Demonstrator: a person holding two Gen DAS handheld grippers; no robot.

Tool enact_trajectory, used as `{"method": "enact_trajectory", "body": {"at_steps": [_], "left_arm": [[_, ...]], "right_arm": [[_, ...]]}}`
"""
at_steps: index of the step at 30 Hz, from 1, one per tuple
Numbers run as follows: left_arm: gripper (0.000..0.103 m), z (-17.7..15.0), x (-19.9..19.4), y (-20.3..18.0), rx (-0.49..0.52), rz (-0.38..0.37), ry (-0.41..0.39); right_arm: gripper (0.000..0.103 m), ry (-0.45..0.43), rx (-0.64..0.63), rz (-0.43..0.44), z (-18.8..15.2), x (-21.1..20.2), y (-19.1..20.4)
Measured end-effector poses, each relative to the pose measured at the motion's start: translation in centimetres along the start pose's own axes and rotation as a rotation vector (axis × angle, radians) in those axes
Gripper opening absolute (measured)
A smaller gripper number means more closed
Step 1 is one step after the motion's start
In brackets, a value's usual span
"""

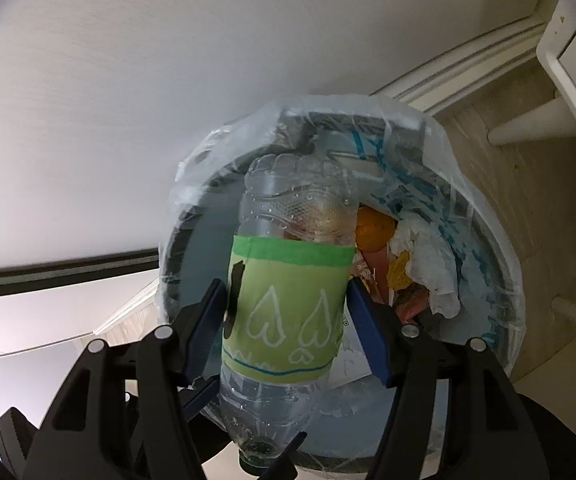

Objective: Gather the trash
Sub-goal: 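Open the left tool to drop the bottle into the bin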

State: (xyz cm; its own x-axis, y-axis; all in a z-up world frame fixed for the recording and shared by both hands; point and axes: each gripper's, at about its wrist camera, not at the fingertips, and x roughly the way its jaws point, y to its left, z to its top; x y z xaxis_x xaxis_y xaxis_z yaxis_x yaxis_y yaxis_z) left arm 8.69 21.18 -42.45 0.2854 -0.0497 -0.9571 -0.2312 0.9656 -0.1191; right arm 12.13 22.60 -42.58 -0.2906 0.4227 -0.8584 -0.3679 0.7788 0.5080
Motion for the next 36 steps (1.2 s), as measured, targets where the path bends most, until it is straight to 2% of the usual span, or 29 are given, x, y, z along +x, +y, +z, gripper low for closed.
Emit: {"method": "enact_trajectory", "body": {"at_steps": [3,6,10,11,12,15,18,22,24,27,33,36], "left_arm": [[0.057,0.2,0.0,0.4,0.003,-0.002,0.001],[0.057,-0.5,1.1,-0.2,0.003,0.001,-0.003],[0.059,-2.0,0.7,-1.3,0.022,0.02,-0.022],[0.063,-2.2,0.5,-1.4,0.03,0.031,-0.03],[0.068,-2.6,0.5,-1.6,0.033,0.039,-0.036],[0.079,-3.1,-0.2,-1.3,0.028,0.028,-0.042],[0.082,-3.4,-0.7,-1.3,0.032,0.025,-0.059],[0.092,-3.7,-1.9,-1.5,0.036,0.011,-0.095],[0.093,-3.8,-2.2,-1.7,0.044,0.014,-0.095],[0.095,-4.3,-3.3,-1.9,0.046,0.034,-0.123],[0.096,-5.1,-5.5,-1.6,0.001,0.027,-0.174],[0.096,-5.5,-7.6,-1.7,-0.015,0.043,-0.235]], "right_arm": [[0.06,0.002,0.004,-0.001,-0.2,0.2,0.0],[0.06,0.003,0.012,0.0,-0.4,0.5,0.3],[0.061,-0.009,0.005,-0.01,-0.2,-0.1,-0.2],[0.064,-0.021,0.007,-0.01,-0.3,-0.4,-0.1],[0.072,-0.029,0.01,-0.007,-0.3,-0.7,-0.2],[0.083,-0.048,0.031,0.003,-0.4,-1.7,-0.5],[0.089,-0.064,0.043,0.011,-0.7,-3.0,-0.6],[0.089,-0.113,0.042,0.009,-1.2,-5.0,-0.6],[0.096,-0.153,0.027,-0.002,-1.4,-6.0,-0.4],[0.096,-0.194,0.004,-0.01,-1.9,-8.0,-0.4],[0.096,-0.257,-0.022,-0.022,-3.8,-11.8,-0.2],[0.096,-0.302,-0.05,-0.026,-5.1,-14.2,0.4]]}}
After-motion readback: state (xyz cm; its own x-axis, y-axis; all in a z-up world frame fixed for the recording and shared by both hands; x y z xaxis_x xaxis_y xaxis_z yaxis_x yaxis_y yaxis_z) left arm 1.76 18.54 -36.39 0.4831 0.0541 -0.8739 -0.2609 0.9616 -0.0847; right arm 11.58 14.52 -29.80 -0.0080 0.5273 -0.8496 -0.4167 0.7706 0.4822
